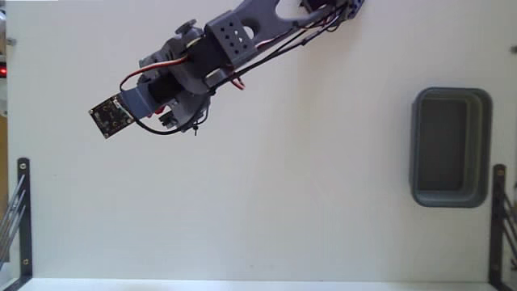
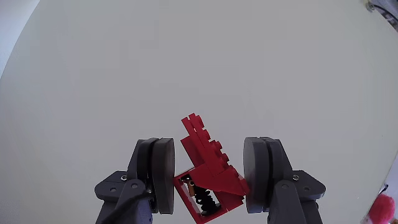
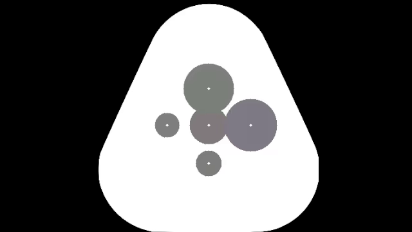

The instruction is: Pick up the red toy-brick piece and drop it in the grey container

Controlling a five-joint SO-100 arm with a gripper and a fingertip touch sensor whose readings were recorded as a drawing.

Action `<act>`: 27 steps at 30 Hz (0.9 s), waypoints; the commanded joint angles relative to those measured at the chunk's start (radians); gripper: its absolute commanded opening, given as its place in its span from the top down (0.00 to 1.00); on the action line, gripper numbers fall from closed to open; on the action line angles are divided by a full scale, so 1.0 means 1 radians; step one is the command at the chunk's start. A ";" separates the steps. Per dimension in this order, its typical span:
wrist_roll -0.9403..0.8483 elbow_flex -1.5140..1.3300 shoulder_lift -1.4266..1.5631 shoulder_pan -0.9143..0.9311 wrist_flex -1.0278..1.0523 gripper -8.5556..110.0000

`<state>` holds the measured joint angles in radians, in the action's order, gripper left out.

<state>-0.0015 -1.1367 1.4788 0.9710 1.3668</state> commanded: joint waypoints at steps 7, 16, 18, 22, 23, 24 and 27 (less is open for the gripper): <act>0.002 0.159 -0.004 0.013 0.080 0.42; 0.002 0.160 -0.004 0.013 0.080 0.42; 0.002 0.160 -0.004 0.013 0.080 0.42; 0.002 0.159 -0.004 0.011 0.080 0.42; 0.002 0.159 -0.004 0.007 0.080 0.42; 0.002 0.159 -0.003 0.002 0.080 0.42; 0.002 0.157 -0.002 -0.017 0.080 0.42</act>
<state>-0.0015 -1.0155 1.4450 0.9679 1.4297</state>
